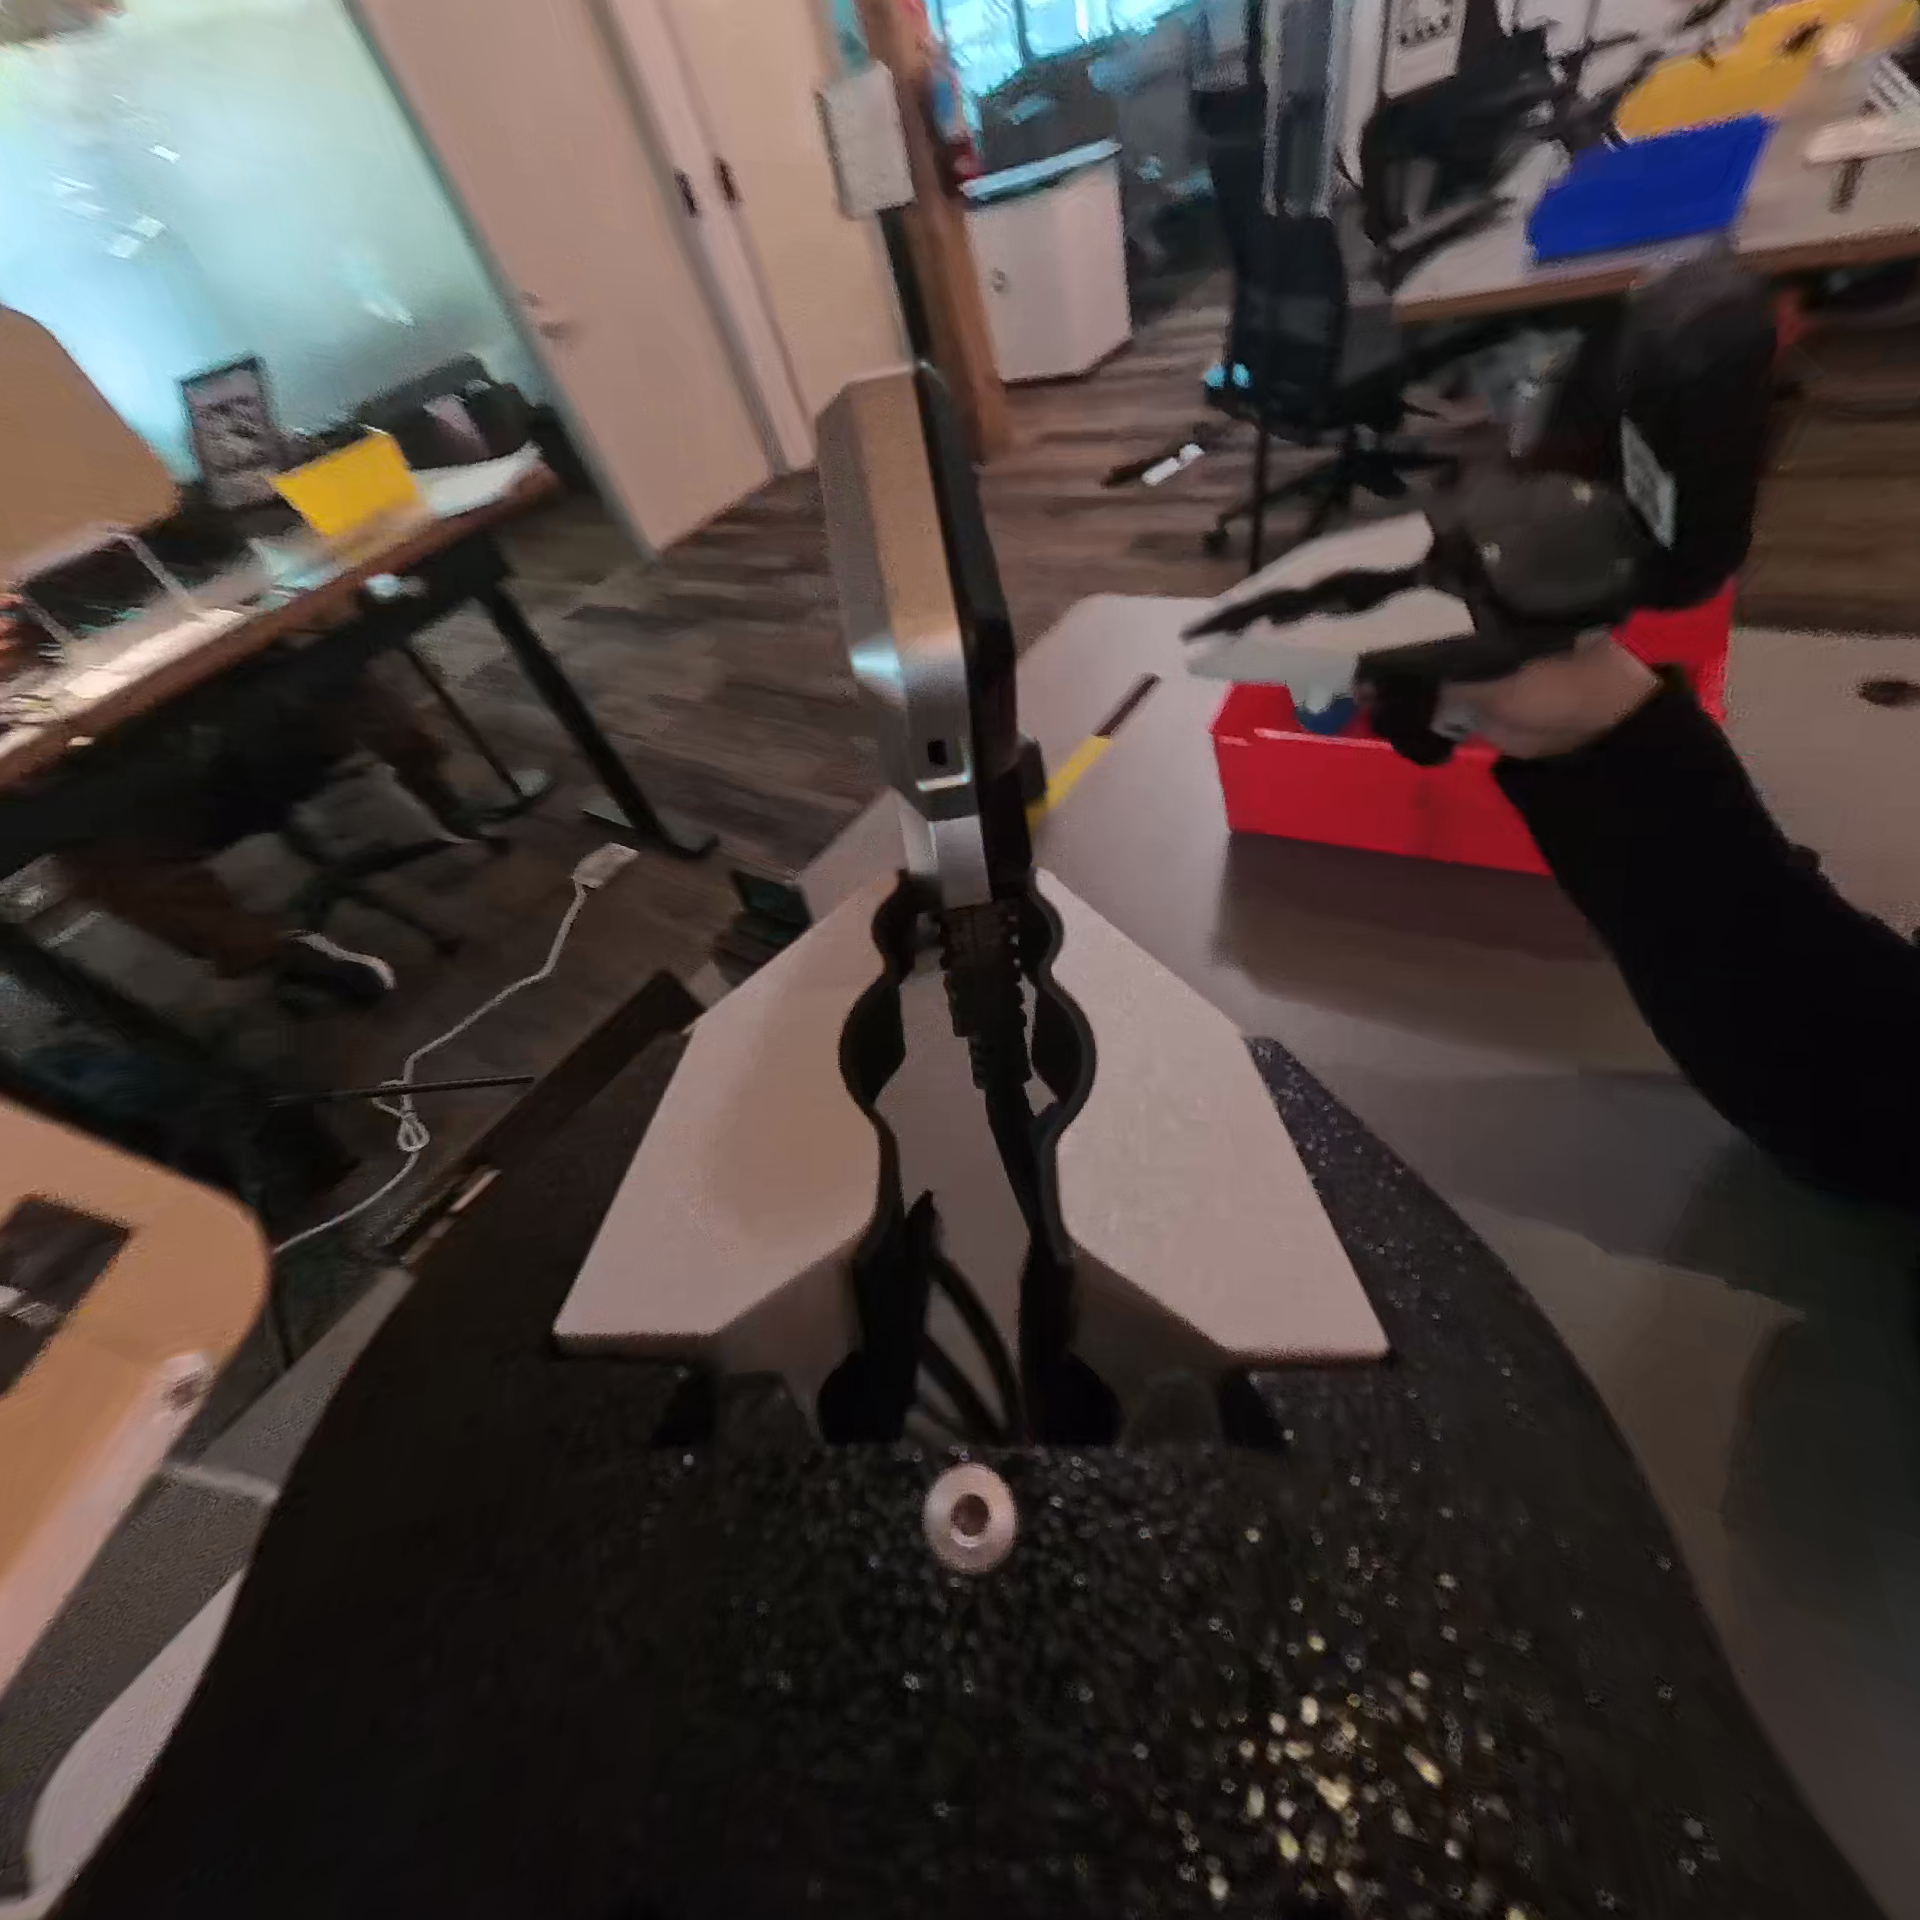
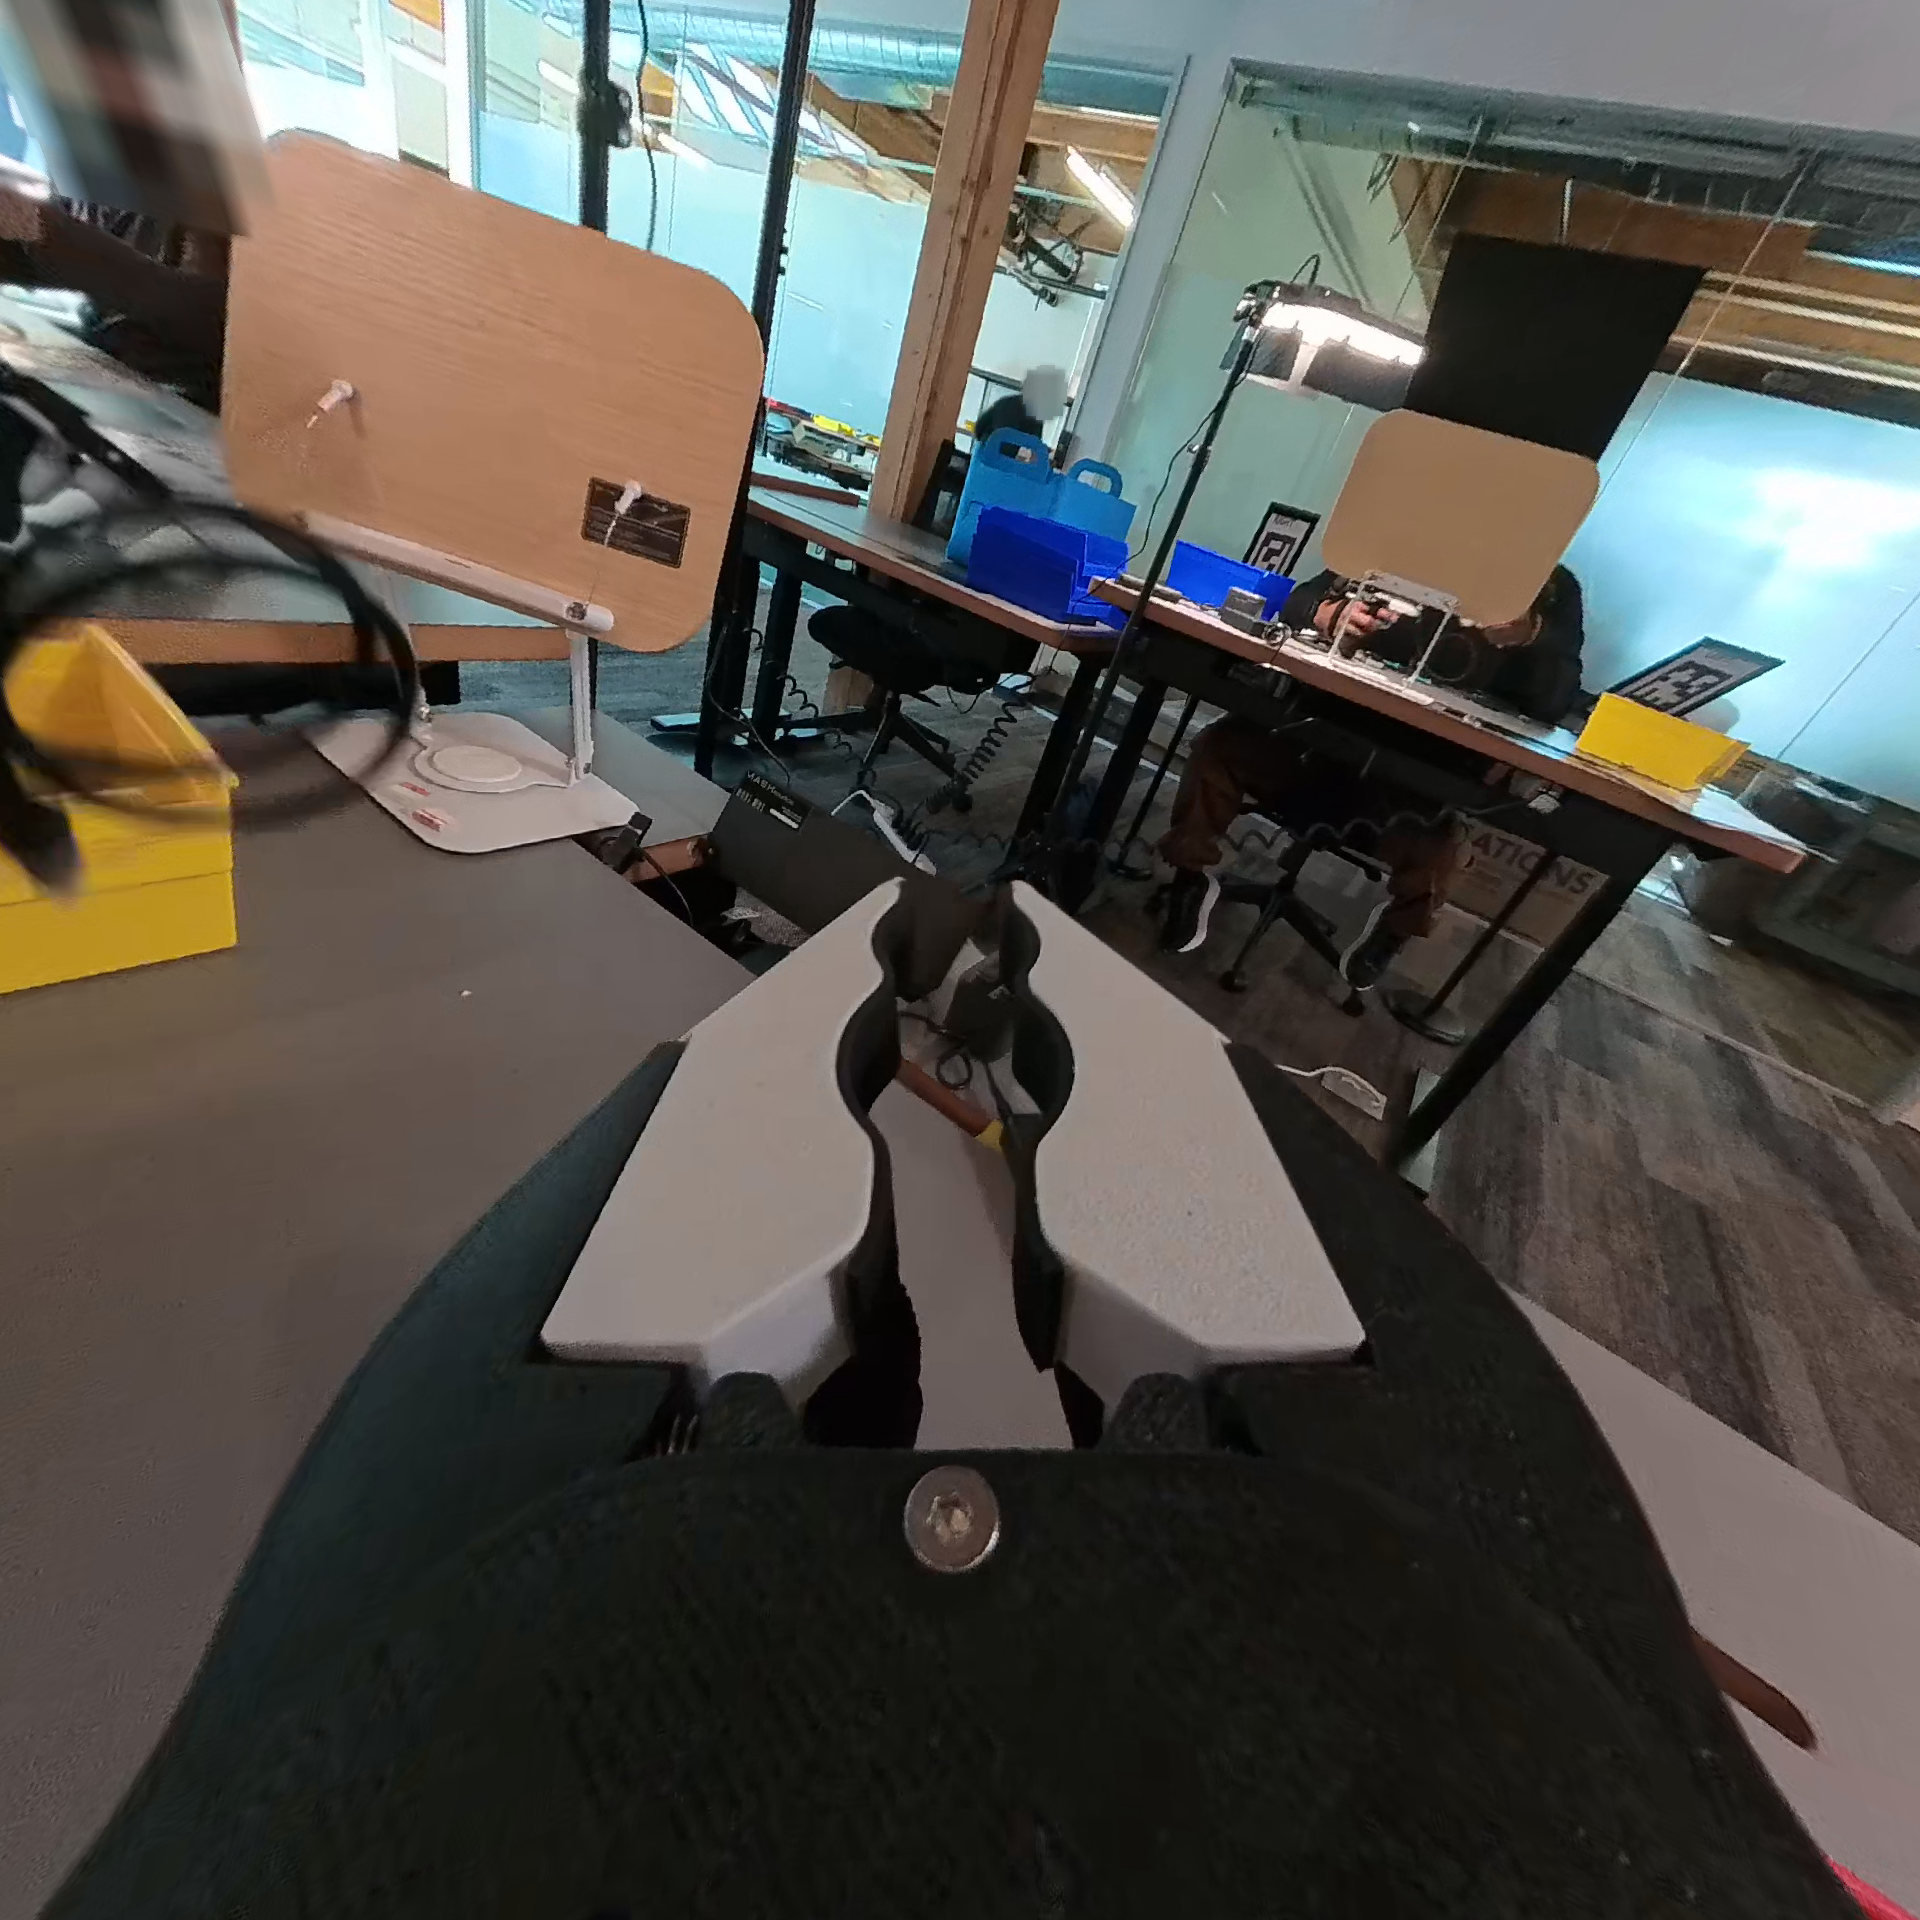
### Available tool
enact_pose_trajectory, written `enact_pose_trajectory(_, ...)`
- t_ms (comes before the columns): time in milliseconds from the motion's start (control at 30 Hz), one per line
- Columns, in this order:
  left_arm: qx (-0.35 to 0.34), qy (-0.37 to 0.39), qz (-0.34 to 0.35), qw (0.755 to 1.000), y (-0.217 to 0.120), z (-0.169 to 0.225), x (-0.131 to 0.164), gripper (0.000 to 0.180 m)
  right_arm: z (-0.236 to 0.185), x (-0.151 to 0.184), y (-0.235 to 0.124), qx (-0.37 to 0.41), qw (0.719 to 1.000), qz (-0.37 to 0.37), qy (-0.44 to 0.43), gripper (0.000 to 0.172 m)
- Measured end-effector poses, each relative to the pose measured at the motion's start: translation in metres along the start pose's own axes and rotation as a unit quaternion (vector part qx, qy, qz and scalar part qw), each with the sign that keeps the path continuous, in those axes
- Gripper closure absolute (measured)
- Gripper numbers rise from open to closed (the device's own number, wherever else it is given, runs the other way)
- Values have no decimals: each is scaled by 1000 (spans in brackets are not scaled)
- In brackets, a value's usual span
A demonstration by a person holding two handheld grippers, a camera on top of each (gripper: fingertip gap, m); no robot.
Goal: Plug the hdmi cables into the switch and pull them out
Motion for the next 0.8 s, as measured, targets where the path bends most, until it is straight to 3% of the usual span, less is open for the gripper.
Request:
enact_pose_trajectory(200,14,71,-11,997,82,82,36,163,11,-3,-4,16,999,39,4,160)
enact_pose_trajectory(333,-38,104,3,994,109,122,53,163,17,1,-2,20,999,35,15,160)
enact_pose_trajectory(400,-25,103,2,994,120,143,57,163,17,1,-1,21,999,34,15,160)
enact_pose_trajectory(700,72,156,-163,972,166,224,136,163,16,-3,-6,12,999,45,19,161)
enact_pose_trajectory(800,93,239,-220,941,172,241,157,164,17,-1,-5,15,999,42,19,161)
Point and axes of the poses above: each gripper's, where its closed fingertips meet, y out along the fingers, x out of its underside, z = x × y across the jaws, the point moved 6 cm from there along -y, back along the fingers, and after that the axes turned 14 degrees about y, right-handed, at the moved point
